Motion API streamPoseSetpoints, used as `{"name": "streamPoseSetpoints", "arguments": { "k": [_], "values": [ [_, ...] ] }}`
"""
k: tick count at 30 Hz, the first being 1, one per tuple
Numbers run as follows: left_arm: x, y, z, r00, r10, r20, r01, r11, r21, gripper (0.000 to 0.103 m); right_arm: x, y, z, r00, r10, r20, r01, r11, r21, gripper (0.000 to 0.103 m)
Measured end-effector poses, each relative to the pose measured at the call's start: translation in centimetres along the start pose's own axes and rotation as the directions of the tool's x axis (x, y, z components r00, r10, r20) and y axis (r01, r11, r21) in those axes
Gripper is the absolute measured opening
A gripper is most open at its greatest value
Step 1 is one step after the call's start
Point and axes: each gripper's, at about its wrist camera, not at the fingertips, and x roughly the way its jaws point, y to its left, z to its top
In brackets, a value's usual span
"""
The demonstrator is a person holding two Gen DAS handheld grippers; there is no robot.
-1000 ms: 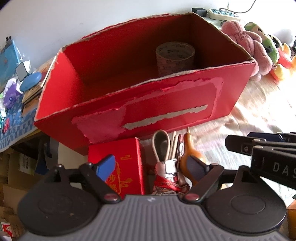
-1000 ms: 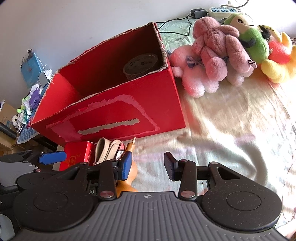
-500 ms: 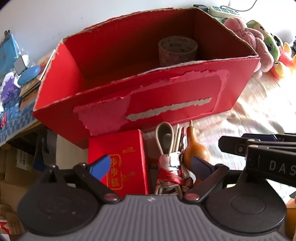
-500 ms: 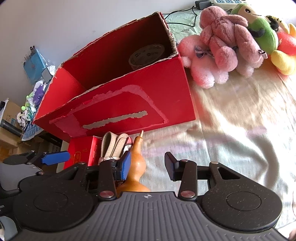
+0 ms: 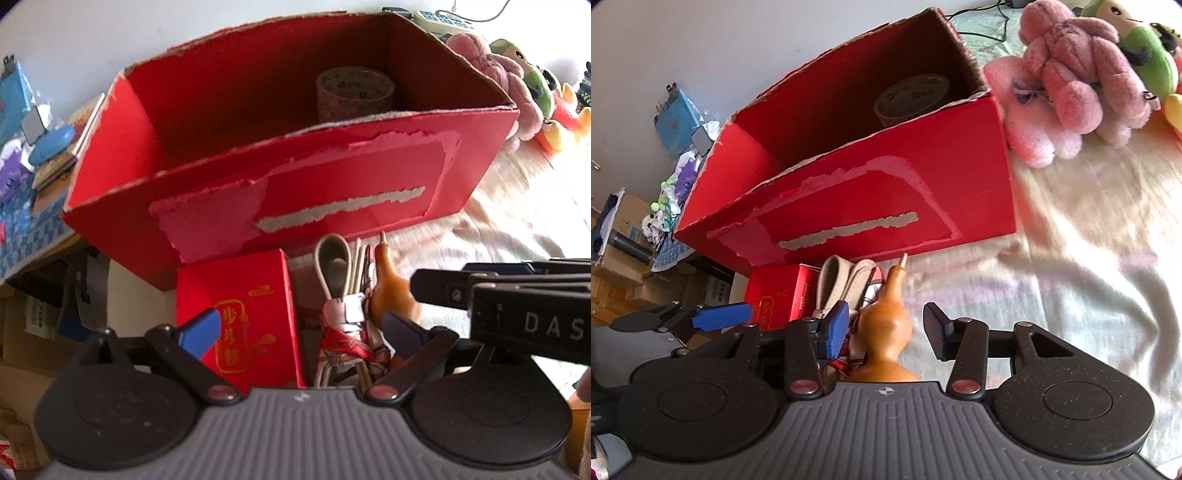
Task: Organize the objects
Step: 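Reach the right tool to the brown gourd neck and close on it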
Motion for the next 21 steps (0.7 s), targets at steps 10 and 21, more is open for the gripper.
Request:
{"name": "streamPoseSetpoints", "arguments": {
  "k": [10, 21],
  "values": [
    [-1.1, 1.1, -0.7, 0.992, -0.122, 0.034, 0.122, 0.993, -0.008, 0.095, 1.5, 0.5, -0.3, 0.999, -0.004, -0.054, 0.001, 0.999, -0.048, 0.048],
    [-1.9, 0.4, -1.5, 0.971, -0.232, 0.05, 0.229, 0.971, 0.07, 0.092, 3.2, -0.1, -0.9, 0.994, -0.017, -0.112, 0.011, 0.999, -0.048, 0.042]
  ]
}}
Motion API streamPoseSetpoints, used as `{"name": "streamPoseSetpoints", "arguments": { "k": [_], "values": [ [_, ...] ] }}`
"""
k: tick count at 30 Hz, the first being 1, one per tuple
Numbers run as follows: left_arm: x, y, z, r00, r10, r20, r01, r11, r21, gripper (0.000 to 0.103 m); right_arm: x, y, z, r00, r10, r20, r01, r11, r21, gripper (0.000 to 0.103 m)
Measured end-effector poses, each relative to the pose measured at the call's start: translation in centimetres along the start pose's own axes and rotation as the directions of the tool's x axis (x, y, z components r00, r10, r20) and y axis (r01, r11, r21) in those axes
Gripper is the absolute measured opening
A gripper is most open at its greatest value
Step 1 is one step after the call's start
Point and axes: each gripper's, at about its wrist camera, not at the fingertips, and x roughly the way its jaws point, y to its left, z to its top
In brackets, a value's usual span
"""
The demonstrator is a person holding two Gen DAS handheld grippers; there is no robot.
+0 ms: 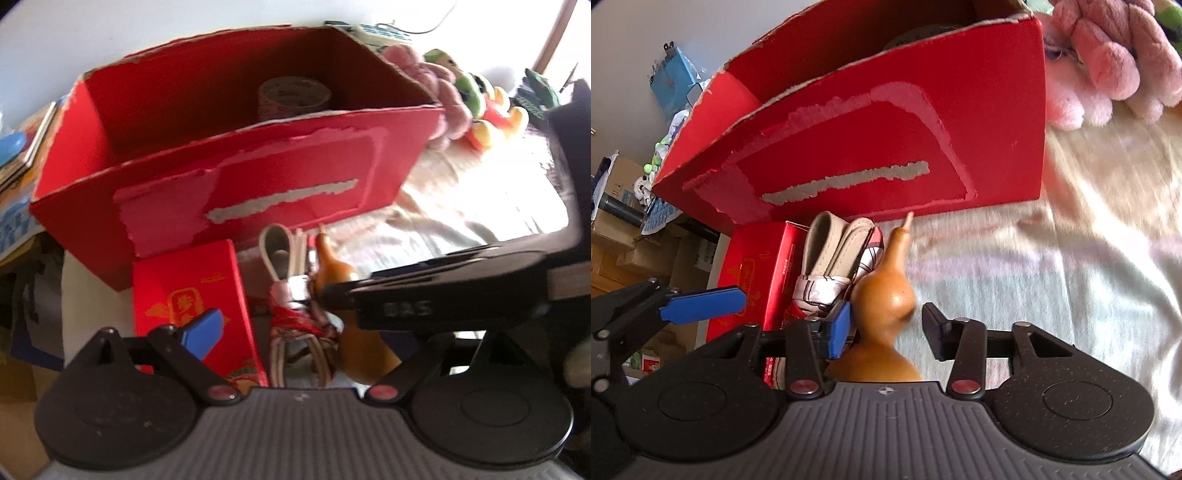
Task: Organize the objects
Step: 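Reach the right tool to the brown gourd neck and close on it, then lift the brown gourd with the right tool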
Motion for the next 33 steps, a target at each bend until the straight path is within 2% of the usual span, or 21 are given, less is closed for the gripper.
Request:
{"name": "streamPoseSetpoints", "arguments": {
  "k": [4, 9, 14, 18, 23, 29, 31, 33],
  "values": [
    [-0.7, -0.5, -0.1, 0.999, -0.05, 0.019, 0.05, 0.998, 0.039, 0.091, -0.4, -0.7, -0.1, 1.0, 0.003, 0.002, -0.003, 1.0, 0.015, 0.042],
    [-1.2, -1.7, 0.1, 0.993, -0.113, 0.036, 0.109, 0.989, 0.099, 0.091, -1.2, -2.6, -0.1, 1.0, 0.001, 0.022, -0.003, 0.996, 0.088, 0.042],
    [0.0, -2.6, 0.8, 0.984, -0.177, 0.002, 0.175, 0.978, 0.115, 0.091, -2.2, -4.4, -0.4, 0.999, -0.012, 0.044, 0.006, 0.99, 0.144, 0.042],
    [1.9, -3.6, 1.3, 0.978, -0.205, -0.046, 0.209, 0.97, 0.12, 0.087, -2.9, -5.8, -0.7, 0.998, -0.009, 0.064, -0.003, 0.982, 0.187, 0.042],
    [3.7, -4.6, 1.4, 0.958, -0.268, -0.104, 0.28, 0.951, 0.127, 0.086, -3.8, -7.2, -0.9, 0.995, -0.022, 0.102, -0.002, 0.972, 0.236, 0.042],
    [5.4, -5.1, 1.7, 0.915, -0.372, -0.159, 0.387, 0.919, 0.078, 0.086, -5.5, -8.2, -1.2, 0.986, -0.013, 0.164, -0.031, 0.964, 0.264, 0.041],
    [5.6, -5.4, 1.9, 0.911, -0.381, -0.16, 0.397, 0.914, 0.085, 0.086, -6.3, -8.5, -1.2, 0.983, -0.006, 0.185, -0.044, 0.963, 0.265, 0.041],
    [5.7, -5.8, 2.1, 0.915, -0.372, -0.154, 0.39, 0.915, 0.104, 0.084, -7.1, -8.7, -1.2, 0.979, -0.009, 0.204, -0.045, 0.964, 0.261, 0.041]
  ]
}}
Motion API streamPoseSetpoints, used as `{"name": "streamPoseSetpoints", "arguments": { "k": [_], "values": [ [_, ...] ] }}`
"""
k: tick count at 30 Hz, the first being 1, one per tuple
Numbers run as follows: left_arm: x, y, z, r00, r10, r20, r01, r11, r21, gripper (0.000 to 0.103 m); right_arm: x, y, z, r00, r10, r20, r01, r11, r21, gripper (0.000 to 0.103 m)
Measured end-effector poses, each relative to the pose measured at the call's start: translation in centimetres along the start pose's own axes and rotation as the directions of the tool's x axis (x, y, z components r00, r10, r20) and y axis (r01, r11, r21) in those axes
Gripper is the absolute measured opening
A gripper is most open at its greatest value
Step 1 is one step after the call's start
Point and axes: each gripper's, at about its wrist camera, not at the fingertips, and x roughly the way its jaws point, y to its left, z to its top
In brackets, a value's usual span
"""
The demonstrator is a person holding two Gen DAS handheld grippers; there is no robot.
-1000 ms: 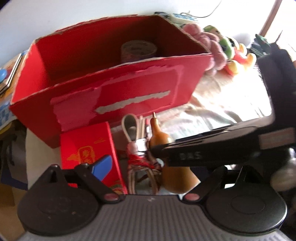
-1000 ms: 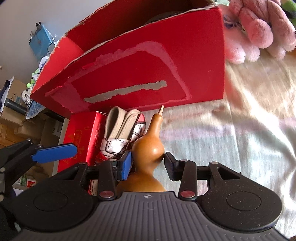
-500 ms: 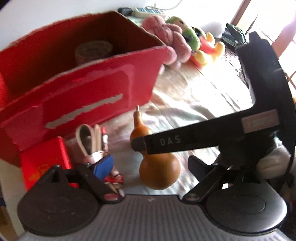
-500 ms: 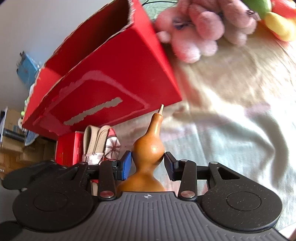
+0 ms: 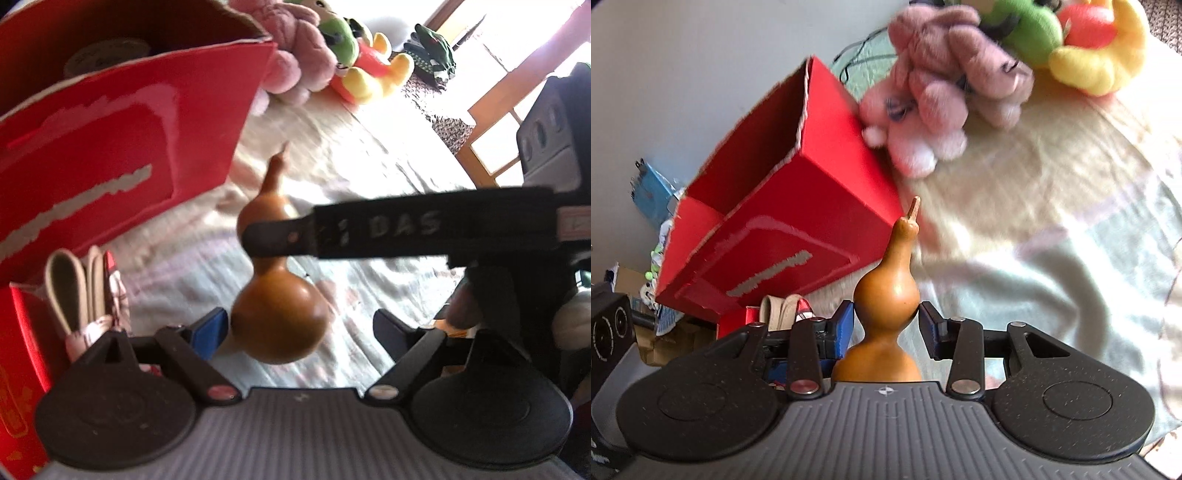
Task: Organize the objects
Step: 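Lift the brown gourd with the right tool, then carry the gourd with the right tool over the red box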
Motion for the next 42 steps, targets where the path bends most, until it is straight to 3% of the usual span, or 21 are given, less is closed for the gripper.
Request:
{"name": "streamPoseSetpoints", "arguments": {
  "k": [7, 13, 22, 28, 34, 38, 42],
  "values": [
    [-1.8, -1.3, 0.9, 0.998, -0.024, 0.065, 0.022, 0.999, 0.033, 0.076, -2.7, -0.5, 0.1, 0.996, 0.039, 0.079, -0.041, 0.999, 0.023, 0.041],
    [-4.3, -2.4, 1.9, 0.989, -0.037, 0.144, 0.029, 0.998, 0.058, 0.074, -5.4, 1.9, 1.9, 0.979, 0.104, 0.174, -0.102, 0.995, -0.022, 0.041],
    [-11.0, -2.4, 4.7, 0.942, -0.006, 0.335, -0.02, 0.997, 0.075, 0.074, -6.1, 7.1, 6.5, 0.944, 0.223, 0.243, -0.178, 0.965, -0.194, 0.041],
    [-13.3, -0.6, 5.8, 0.914, 0.054, 0.402, -0.079, 0.996, 0.045, 0.074, -4.0, 10.4, 9.3, 0.943, 0.26, 0.209, -0.192, 0.935, -0.298, 0.041],
    [-14.0, 2.7, 7.0, 0.899, 0.119, 0.421, -0.12, 0.992, -0.024, 0.074, -0.4, 12.9, 11.4, 0.955, 0.258, 0.146, -0.188, 0.908, -0.375, 0.041],
    [-13.3, 5.2, 8.0, 0.902, 0.154, 0.404, -0.129, 0.988, -0.089, 0.074, 2.7, 14.3, 12.1, 0.973, 0.219, 0.069, -0.17, 0.889, -0.425, 0.041],
    [-11.8, 7.7, 8.5, 0.917, 0.176, 0.357, -0.131, 0.98, -0.147, 0.074, 5.5, 15.2, 12.1, 0.986, 0.167, -0.014, -0.154, 0.869, -0.469, 0.041]
  ]
}}
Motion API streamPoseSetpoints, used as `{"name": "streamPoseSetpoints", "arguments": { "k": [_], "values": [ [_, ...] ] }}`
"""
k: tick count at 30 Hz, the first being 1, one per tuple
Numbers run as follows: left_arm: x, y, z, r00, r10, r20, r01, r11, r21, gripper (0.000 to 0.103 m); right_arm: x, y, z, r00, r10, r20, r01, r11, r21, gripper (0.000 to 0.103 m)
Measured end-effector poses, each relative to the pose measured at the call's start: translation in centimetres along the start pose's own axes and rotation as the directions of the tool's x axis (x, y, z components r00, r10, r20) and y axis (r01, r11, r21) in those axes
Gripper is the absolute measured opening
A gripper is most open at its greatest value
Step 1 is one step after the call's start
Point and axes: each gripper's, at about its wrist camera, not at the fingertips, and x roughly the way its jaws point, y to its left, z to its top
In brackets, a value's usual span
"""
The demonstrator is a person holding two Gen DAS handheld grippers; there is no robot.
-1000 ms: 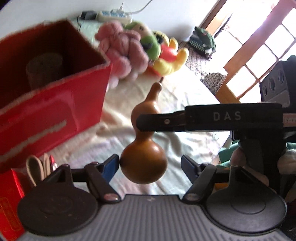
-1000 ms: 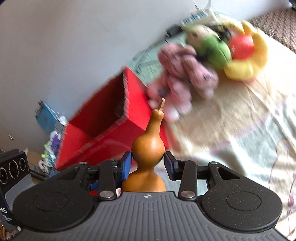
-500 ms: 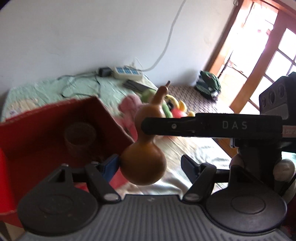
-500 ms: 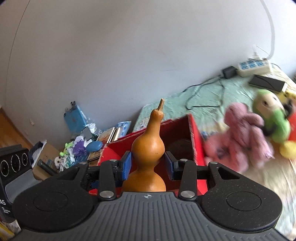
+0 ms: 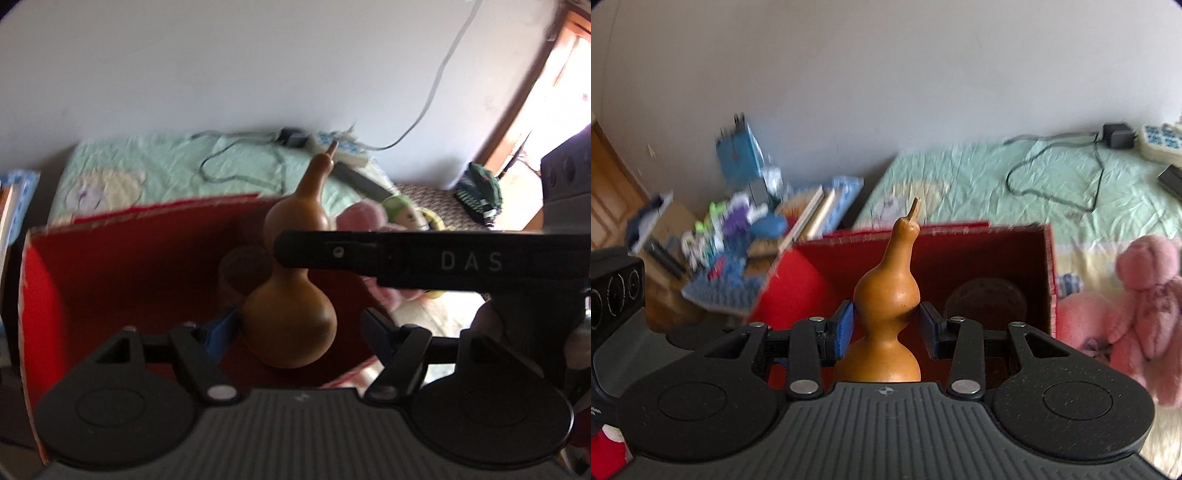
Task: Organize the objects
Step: 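Carry the gourd with the right tool over the red box, then lower the gourd into the red box and open the right tool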
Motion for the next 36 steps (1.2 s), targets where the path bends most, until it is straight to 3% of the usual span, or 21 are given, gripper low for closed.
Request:
{"name": "streamPoseSetpoints", "arguments": {
  "k": [6, 12, 27, 36],
  "values": [
    [2.2, 2.3, -1.5, 0.997, 0.021, -0.07, -0.025, 0.998, -0.054, 0.074, 3.5, -0.2, -0.1, 0.988, -0.001, -0.155, -0.003, 1.0, -0.023, 0.041],
    [3.5, 2.7, -1.9, 0.994, 0.021, -0.105, -0.028, 0.997, -0.067, 0.071, 6.7, -0.3, -0.9, 0.953, -0.02, -0.302, 0.002, 0.998, -0.057, 0.041],
    [5.3, 4.7, -2.3, 0.98, 0.109, -0.169, -0.121, 0.991, -0.061, 0.072, 10.5, 0.2, 1.3, 0.938, -0.073, -0.339, 0.034, 0.992, -0.119, 0.04],
    [3.8, 5.4, -2.3, 0.965, 0.212, -0.151, -0.219, 0.975, -0.026, 0.075, 13.5, 0.4, 1.4, 0.893, -0.089, -0.441, 0.033, 0.991, -0.133, 0.041]
  ]
}}
